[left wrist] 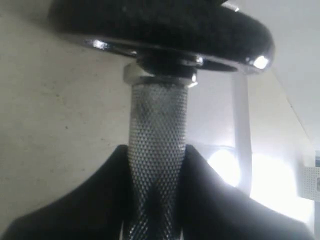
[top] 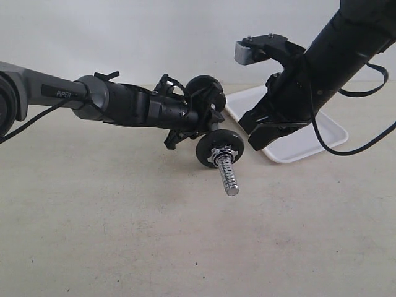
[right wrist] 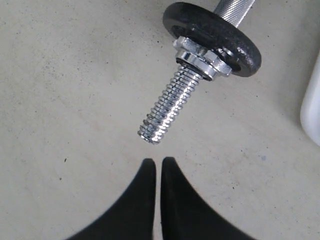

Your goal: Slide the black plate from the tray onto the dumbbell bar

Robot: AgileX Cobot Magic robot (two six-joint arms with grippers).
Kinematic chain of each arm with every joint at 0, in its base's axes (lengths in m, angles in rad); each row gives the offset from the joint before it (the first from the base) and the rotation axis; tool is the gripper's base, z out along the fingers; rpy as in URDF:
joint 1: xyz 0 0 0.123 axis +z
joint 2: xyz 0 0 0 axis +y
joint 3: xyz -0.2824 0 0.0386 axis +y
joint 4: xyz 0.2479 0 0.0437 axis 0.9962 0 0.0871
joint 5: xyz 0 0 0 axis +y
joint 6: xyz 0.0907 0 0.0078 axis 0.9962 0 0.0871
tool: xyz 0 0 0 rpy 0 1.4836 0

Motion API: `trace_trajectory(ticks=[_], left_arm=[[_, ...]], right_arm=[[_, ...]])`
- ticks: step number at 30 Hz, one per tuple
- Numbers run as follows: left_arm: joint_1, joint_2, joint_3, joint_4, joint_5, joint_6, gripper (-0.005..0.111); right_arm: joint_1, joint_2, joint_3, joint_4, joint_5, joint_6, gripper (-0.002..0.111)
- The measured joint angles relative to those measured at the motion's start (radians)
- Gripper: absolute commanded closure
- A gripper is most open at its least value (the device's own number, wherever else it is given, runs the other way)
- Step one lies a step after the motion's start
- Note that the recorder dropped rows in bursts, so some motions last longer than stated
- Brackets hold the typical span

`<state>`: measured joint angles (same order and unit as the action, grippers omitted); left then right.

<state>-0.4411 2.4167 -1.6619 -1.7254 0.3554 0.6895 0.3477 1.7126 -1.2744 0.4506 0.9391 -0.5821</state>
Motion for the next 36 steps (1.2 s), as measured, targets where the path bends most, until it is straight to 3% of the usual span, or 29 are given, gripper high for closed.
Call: trace_trajectory(ticks=[6, 17, 24, 36], left_arm=[[0.000, 0.000, 0.000, 0.000, 0.000, 0.009, 0.072], [0.000, -0.021, -0.007, -0.002, -0.018, 0.013, 0.071], [0.002, -0.169, -0.024, -0.019, -0.005, 0.017, 0.071], [0.002, -0.157, -0.022, -0.019, 0.003, 0.017, 0.071]], right_arm=[[0.000, 0.000, 0.000, 0.000, 0.004, 0.000, 0.109], [0.000, 0.000, 0.000, 0.000, 0.004, 0.000, 0.109], [0.000, 0.000, 0.000, 0.000, 0.004, 0.000, 0.109], [0.000, 0.000, 0.000, 0.000, 0.006, 0.000, 0.109]])
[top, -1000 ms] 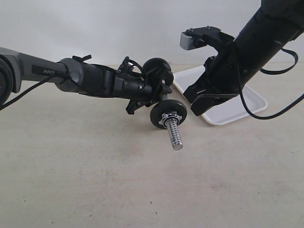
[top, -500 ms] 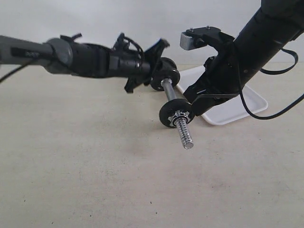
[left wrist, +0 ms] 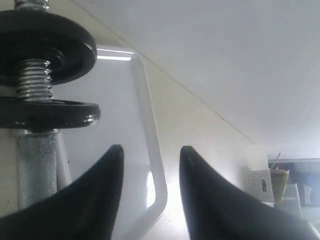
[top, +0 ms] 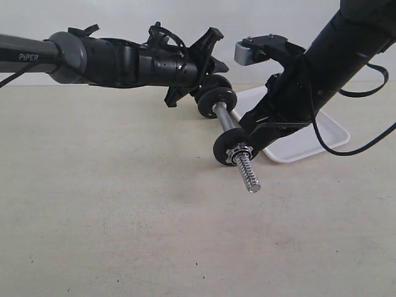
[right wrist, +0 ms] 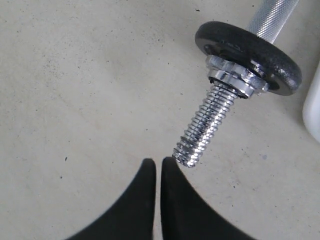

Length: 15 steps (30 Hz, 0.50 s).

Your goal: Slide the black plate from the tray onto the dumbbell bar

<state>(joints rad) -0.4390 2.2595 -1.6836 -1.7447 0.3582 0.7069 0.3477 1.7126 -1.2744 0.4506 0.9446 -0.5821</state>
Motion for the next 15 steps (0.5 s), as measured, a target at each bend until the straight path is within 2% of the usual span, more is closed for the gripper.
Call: trace_trajectory(ticks=[6, 10, 12, 13, 14, 15], left_arm=[[0.000, -0.002, 0.000, 0.022, 0.050, 0.002, 0.071], [0.006, -0.061, 0.000, 0.122, 0.076, 0.011, 0.072], [0.011, -0.125, 0.001, 0.241, 0.098, 0.011, 0.084], [0.015, -0.148, 0.001, 0.297, 0.115, 0.011, 0.096], [0.019, -0.172, 0.001, 0.371, 0.153, 0.012, 0.102], [0.022, -0.190, 0.001, 0.432, 0.195, 0.012, 0.103]], right_arm=[[0.000, 0.000, 0.000, -0.002, 0.000, 0.000, 0.109], [0.000, 0.000, 0.000, -0.004, 0.000, 0.000, 0.109], [0.000, 0.000, 0.000, -0.006, 0.000, 0.000, 0.109], [0.000, 0.000, 0.000, -0.006, 0.000, 0.000, 0.109], [0.000, 0.000, 0.000, -0.006, 0.000, 0.000, 0.109], [0.000, 0.000, 0.000, -0.006, -0.002, 0.000, 0.109]])
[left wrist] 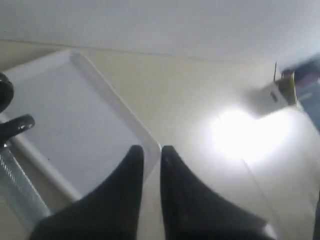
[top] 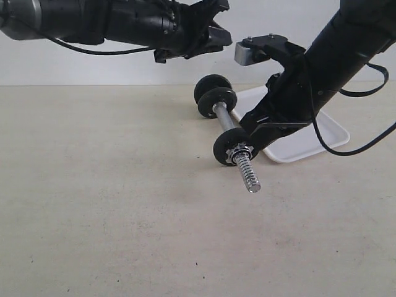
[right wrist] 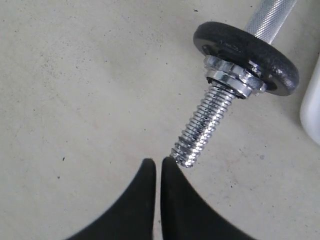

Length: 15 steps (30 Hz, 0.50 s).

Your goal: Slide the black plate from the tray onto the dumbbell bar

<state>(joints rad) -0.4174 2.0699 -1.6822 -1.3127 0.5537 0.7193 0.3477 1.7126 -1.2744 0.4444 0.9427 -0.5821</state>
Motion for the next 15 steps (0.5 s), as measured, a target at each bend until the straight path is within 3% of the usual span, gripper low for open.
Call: trace_trajectory(ticks=[5, 7, 11, 15], left_arm=[[0.011, -0.084, 0.000, 0.470, 0.258, -0.062, 0.102], [0.011, -0.113, 0.000, 0.585, 0.301, -0.076, 0.102], [0.011, -0.192, 0.000, 0.719, 0.334, -0.086, 0.102], [0.013, -0.299, 0.000, 0.752, 0.330, -0.088, 0.102]], right_arm=[[0.000, 0.000, 0.000, -0.014, -0.023, 0.000, 0.109], [0.000, -0.007, 0.000, -0.034, -0.049, 0.000, 0.109], [0.000, -0.056, 0.000, -0.119, -0.142, 0.018, 0.109], [0.000, -0.166, 0.000, -0.206, -0.202, 0.094, 0.109]])
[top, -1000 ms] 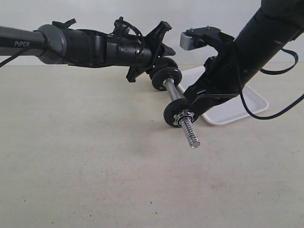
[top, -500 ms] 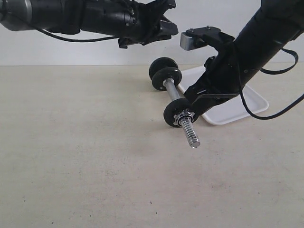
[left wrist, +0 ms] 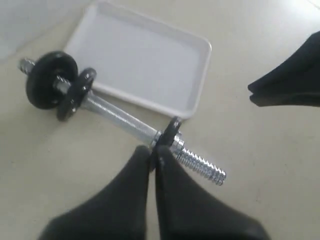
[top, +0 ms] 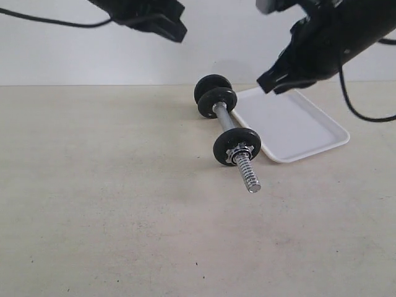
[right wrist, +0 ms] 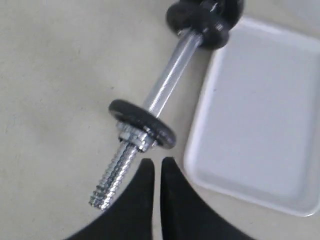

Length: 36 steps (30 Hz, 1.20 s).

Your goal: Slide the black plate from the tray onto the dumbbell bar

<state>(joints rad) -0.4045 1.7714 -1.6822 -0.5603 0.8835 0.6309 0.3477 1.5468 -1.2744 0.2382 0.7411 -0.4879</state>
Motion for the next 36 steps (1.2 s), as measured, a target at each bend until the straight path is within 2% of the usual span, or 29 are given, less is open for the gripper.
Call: trace_trajectory(ticks=[5, 10, 13, 17, 23, 26, 30, 36], left_arm=[[0.002, -0.140, 0.005, 0.006, -0.016, -0.002, 0.102], [0.002, -0.297, 0.088, 0.042, -0.025, -0.002, 0.102], [0.002, -0.400, 0.193, 0.077, -0.052, -0.032, 0.102], [0.002, -0.554, 0.372, 0.113, -0.158, -0.097, 0.102], [0.002, -0.826, 0.657, 0.163, -0.320, -0.118, 0.102], [0.002, -0.973, 0.802, 0.227, -0.385, -0.123, 0.102], [0.002, -1.165, 0.996, 0.278, -0.501, -0.149, 0.102], [0.002, -1.365, 1.293, 0.284, -0.707, -0.221, 0.102]], right_arm=[[0.000, -0.177, 0.000, -0.058, -0.050, 0.090, 0.109], [0.000, -0.385, 0.000, -0.087, -0.056, 0.138, 0.109], [0.000, -0.504, 0.000, -0.091, -0.044, 0.167, 0.109], [0.000, -0.648, 0.029, -0.096, -0.032, 0.206, 0.109], [0.000, -0.881, 0.245, -0.134, -0.067, 0.277, 0.109], [0.000, -1.002, 0.421, -0.148, -0.180, 0.318, 0.109], [0.000, -1.140, 0.659, -0.155, -0.480, 0.333, 0.109], [0.000, -1.187, 0.976, -0.155, -0.825, 0.322, 0.109]])
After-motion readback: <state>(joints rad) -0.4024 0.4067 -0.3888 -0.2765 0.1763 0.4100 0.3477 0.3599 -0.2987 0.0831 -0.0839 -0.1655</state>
